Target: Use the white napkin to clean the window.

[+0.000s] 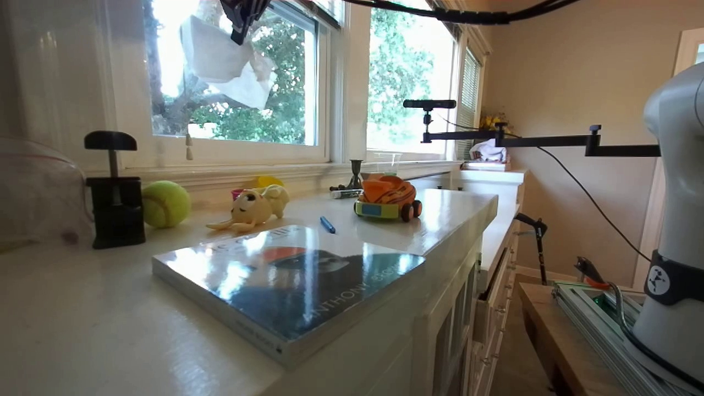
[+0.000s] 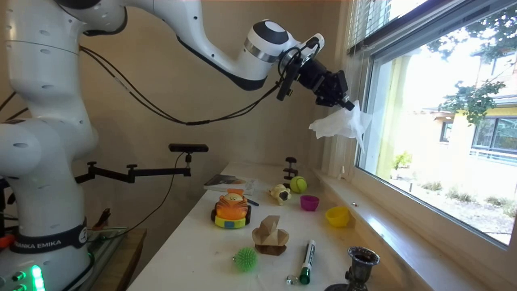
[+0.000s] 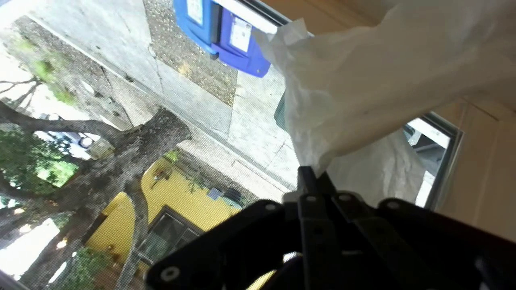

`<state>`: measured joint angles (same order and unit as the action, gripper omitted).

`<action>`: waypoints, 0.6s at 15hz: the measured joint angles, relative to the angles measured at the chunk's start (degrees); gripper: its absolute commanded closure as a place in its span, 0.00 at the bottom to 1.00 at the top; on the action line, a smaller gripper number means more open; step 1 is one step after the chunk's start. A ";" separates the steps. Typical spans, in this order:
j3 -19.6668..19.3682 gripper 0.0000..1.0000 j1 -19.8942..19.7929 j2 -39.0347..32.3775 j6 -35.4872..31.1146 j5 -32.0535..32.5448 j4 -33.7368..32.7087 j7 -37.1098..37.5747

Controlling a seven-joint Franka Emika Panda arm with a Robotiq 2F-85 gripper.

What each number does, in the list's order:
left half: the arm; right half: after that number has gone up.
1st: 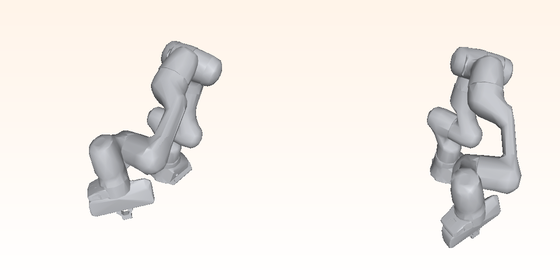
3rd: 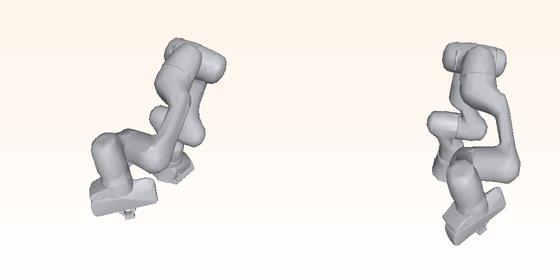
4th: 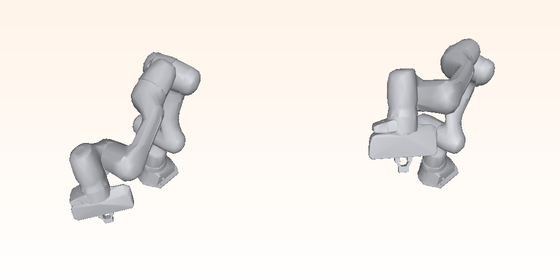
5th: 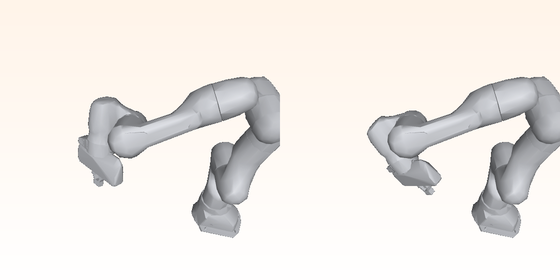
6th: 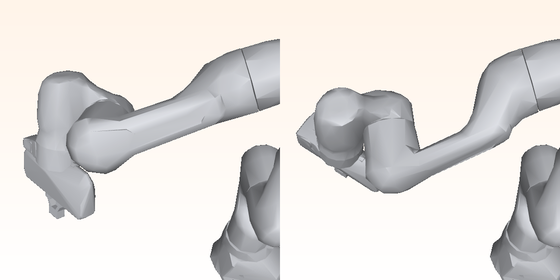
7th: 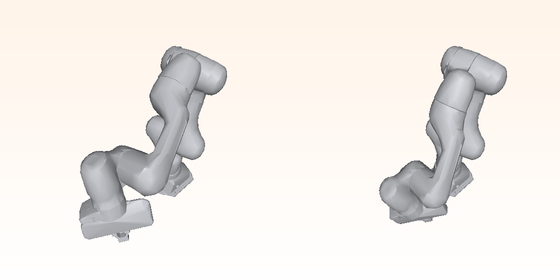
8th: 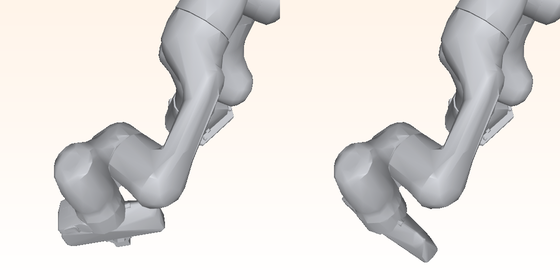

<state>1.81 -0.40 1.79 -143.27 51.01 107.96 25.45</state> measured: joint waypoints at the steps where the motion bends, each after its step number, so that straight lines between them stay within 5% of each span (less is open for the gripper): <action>1: -0.05 0.99 -0.04 -0.04 0.00 0.00 0.00 0.00; 5: -0.07 1.00 -0.01 -0.15 0.04 -0.51 0.01 0.05; 9: 0.61 1.00 1.06 -0.08 1.83 -12.21 1.20 -0.28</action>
<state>2.42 0.66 1.71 -141.44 38.81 109.16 25.17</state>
